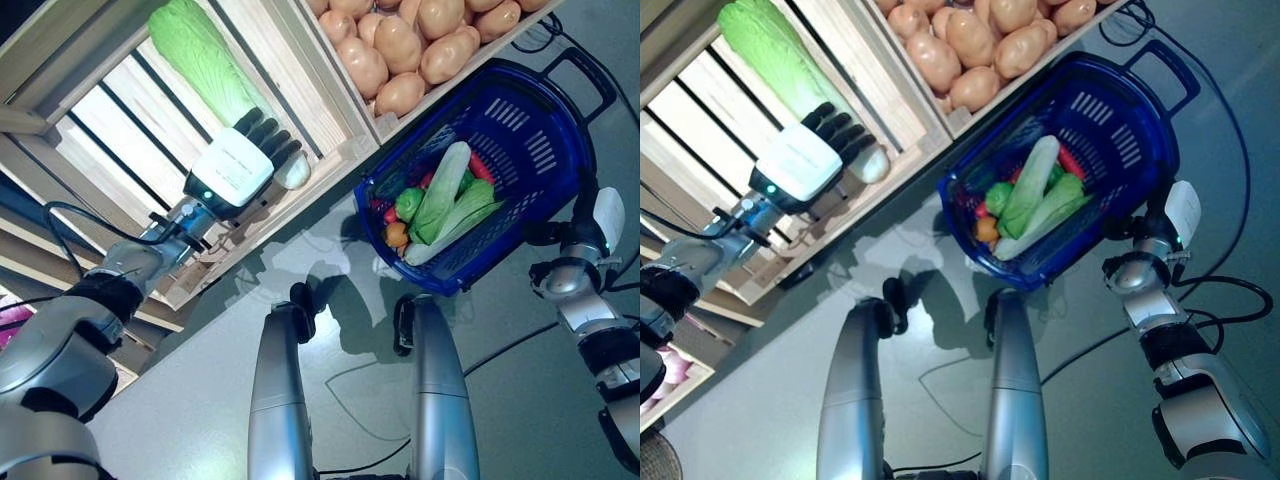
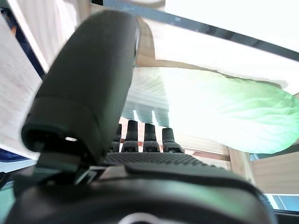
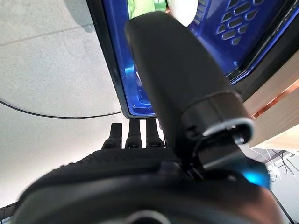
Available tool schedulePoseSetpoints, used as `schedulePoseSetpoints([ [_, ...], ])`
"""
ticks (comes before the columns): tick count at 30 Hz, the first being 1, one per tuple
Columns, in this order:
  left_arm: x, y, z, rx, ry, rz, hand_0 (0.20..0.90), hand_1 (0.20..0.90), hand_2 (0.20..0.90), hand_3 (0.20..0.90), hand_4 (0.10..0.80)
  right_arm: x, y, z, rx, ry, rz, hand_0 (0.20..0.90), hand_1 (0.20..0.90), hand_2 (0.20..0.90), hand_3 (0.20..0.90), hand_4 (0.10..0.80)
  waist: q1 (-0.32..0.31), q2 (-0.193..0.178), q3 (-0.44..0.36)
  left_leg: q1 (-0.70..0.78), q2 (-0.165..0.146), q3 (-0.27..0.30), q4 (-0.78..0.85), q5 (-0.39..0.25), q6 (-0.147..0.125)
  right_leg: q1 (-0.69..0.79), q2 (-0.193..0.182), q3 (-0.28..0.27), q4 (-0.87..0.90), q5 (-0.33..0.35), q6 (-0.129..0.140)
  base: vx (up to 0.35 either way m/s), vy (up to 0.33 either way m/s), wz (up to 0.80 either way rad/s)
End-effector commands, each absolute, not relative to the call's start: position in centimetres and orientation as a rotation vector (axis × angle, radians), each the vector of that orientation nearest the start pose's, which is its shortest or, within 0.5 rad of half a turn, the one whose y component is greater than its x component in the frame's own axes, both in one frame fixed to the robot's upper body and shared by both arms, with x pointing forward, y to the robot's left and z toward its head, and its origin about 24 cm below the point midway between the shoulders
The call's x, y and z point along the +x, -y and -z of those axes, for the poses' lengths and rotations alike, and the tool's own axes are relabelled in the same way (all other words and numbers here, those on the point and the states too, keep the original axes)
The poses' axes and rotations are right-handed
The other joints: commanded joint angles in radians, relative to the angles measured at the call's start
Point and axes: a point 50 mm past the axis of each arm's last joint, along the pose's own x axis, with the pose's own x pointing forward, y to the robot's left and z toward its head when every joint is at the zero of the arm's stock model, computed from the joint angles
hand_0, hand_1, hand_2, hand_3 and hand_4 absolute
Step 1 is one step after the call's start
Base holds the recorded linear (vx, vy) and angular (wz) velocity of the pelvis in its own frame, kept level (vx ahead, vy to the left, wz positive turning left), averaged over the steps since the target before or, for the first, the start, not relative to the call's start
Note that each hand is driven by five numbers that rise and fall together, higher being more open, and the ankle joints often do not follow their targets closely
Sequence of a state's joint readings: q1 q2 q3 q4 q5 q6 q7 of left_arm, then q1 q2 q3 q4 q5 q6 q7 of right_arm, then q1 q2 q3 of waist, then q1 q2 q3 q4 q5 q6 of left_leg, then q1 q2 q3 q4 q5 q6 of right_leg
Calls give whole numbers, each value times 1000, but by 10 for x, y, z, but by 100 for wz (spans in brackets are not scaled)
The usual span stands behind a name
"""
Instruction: Put vegetables into the basket
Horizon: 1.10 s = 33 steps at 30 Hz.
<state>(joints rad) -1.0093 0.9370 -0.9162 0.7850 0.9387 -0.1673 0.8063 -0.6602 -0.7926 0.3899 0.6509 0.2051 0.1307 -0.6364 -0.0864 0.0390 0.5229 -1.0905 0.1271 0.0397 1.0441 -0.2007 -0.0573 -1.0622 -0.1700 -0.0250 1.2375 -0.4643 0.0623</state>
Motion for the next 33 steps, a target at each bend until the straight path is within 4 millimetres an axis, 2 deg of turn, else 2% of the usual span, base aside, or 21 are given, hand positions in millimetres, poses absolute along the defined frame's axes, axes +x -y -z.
schedulePoseSetpoints([
  [1, 371, -242, -248, 2045, 986, -390, 900, 900, 900, 900, 800, 341, 322, -183, -764, 167, 761, 900, 900, 900, 900, 800, -4, -29, -3, 101, 17, 52, -5, -143, 30, 52, -2, -5, -139, 126, -18, 13, -6, -3],
  [9, 372, -235, -251, 2080, 1031, -365, 900, 900, 900, 900, 800, 342, 319, -177, -745, 150, 749, 900, 900, 900, 900, 800, -9, -28, -3, 103, 23, 53, 13, -155, 29, 54, -6, -5, -118, 113, -18, 26, -27, -7],
  [19, 375, -230, -257, 2102, 1005, -362, 900, 900, 900, 900, 800, 342, 314, -176, -741, 154, 742, 900, 900, 900, 900, 800, -21, -31, -3, 100, 31, 57, 17, -155, 30, 52, -4, 0, -120, 117, -15, 0, 0, 0],
  [20, 376, -230, -257, 2103, 997, -368, 832, 832, 832, 832, 755, 343, 314, -177, -741, 156, 743, 900, 900, 900, 900, 800, -22, -31, -3, 96, 32, 57, 19, -155, 30, 48, -4, 1, -119, 118, -14, 0, 0, 0],
  [21, 376, -230, -257, 2103, 991, -367, 366, 366, 366, 366, 444, 343, 314, -178, -739, 156, 745, 900, 900, 900, 900, 800, -23, -31, -3, 95, 32, 58, 20, -156, 29, 47, -3, 2, -119, 118, -14, 0, 0, 0],
  [22, 377, -230, -260, 2088, 981, -385, 300, 300, 300, 300, 400, 343, 315, -178, -736, 153, 748, 900, 900, 900, 900, 800, -24, -32, -3, 95, 33, 58, 21, -156, 30, 47, -3, 3, -120, 119, -14, 0, 0, 0],
  [33, 379, -231, -256, 2113, 954, -378, 300, 300, 300, 300, 400, 342, 315, -176, -730, 157, 751, 900, 900, 900, 900, 800, -24, -36, -3, 94, 37, 60, 21, -156, 31, 45, -6, -1, -117, 120, -13, 0, 0, 0],
])
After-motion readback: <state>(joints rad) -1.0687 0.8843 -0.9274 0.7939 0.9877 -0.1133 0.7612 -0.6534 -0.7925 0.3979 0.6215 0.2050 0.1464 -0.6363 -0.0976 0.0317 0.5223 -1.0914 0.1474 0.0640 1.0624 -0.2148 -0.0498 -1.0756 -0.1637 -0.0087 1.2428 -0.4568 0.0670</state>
